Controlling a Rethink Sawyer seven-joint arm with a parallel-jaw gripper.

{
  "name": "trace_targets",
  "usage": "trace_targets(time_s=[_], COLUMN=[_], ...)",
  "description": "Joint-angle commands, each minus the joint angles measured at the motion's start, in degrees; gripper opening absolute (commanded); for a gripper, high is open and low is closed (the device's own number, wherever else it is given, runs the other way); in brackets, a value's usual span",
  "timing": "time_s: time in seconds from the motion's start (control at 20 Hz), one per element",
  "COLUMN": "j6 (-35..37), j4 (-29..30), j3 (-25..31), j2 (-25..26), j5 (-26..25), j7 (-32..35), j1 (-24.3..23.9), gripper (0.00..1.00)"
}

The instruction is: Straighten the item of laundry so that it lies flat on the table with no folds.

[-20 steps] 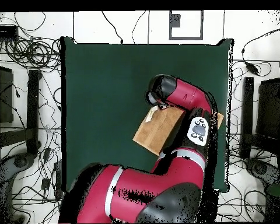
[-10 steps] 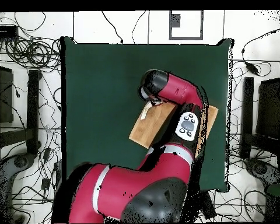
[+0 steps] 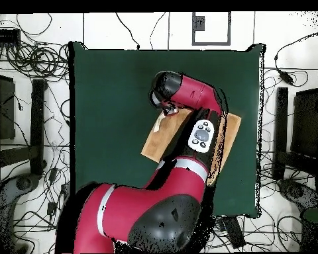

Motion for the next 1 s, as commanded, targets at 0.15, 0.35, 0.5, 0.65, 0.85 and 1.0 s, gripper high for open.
trace_targets(time_s=[0.15, 0.35, 0.5, 0.65, 0.85, 1.0], j6=[6.77, 4.54, 3.92, 1.7, -3.13, -6.91], j4=[-5.66, -2.58, -1.28, 1.9, 7.62, 10.72], j3=[2.51, 4.29, 4.87, 6.2, 8.31, 9.77], j2=[2.46, 0.46, -0.42, -2.27, -5.63, -7.52], j5=[4.36, 4.24, 4.54, 4.76, 4.03, 2.84], j7=[21.16, 19.38, 18.73, 16.61, 11.24, 7.25], j1=[3.39, 3.48, 3.64, 3.92, 4.34, 4.39], gripper=[0.0, 0.0, 0.0, 0.0, 0.0, 0.0])
